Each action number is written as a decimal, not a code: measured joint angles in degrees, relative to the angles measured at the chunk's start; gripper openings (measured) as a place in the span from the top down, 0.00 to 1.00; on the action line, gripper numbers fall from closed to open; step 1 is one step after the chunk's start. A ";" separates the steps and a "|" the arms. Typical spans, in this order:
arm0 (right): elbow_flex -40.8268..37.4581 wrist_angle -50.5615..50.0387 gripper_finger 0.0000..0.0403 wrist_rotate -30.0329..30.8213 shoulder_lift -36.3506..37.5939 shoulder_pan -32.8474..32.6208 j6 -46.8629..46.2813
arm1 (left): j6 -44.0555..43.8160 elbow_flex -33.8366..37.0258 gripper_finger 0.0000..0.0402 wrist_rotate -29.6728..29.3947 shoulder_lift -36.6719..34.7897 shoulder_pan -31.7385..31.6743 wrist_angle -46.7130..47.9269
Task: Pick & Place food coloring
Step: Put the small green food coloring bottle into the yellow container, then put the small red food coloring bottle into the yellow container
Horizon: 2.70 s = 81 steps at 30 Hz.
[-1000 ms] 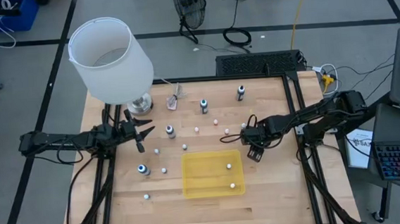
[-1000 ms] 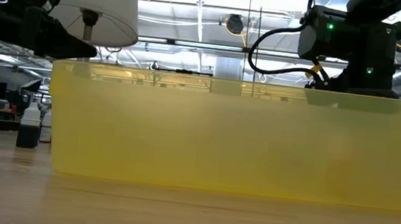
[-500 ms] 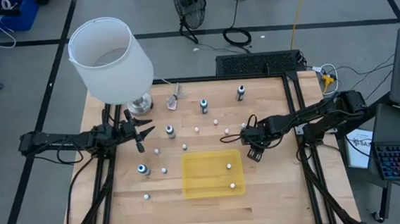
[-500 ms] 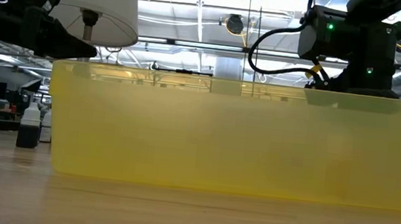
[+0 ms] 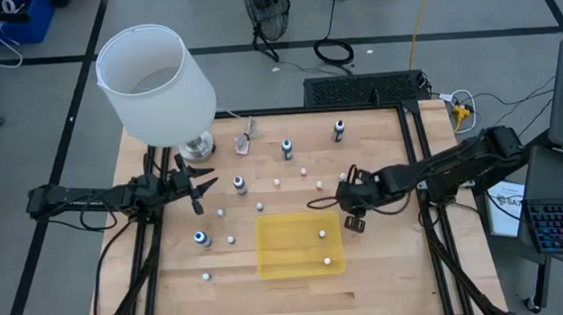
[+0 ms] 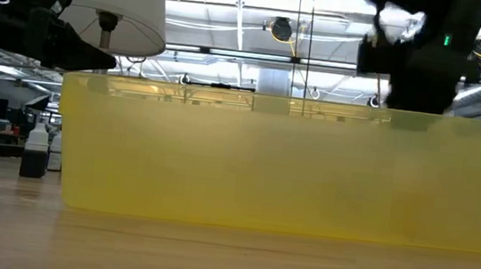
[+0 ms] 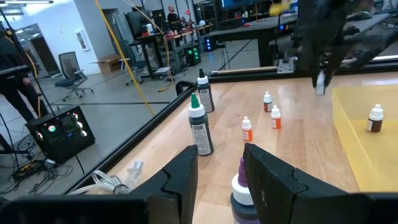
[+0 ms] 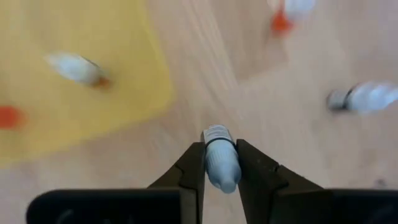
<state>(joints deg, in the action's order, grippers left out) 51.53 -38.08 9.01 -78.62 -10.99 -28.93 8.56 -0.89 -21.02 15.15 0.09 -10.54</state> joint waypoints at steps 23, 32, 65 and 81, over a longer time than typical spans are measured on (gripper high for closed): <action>52.54 -24.00 0.86 5.40 -29.07 -14.81 16.06 | 0.00 -0.02 0.67 0.09 -0.01 -0.01 -0.05; 49.63 -25.27 0.86 -1.81 -42.15 -14.20 19.20 | 0.00 -0.02 0.67 0.09 -0.01 -0.01 -0.03; 50.35 -23.54 0.65 -3.44 -44.70 -14.23 17.65 | 0.00 -0.02 0.67 0.07 -0.01 0.00 -0.02; 50.35 -24.51 0.65 -2.95 -29.75 -14.21 17.60 | 0.00 -0.02 0.67 0.04 0.01 0.01 -0.01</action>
<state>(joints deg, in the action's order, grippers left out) 101.89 -62.59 6.07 -108.37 -25.19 -11.33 8.56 -0.91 -20.97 15.16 0.10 -10.55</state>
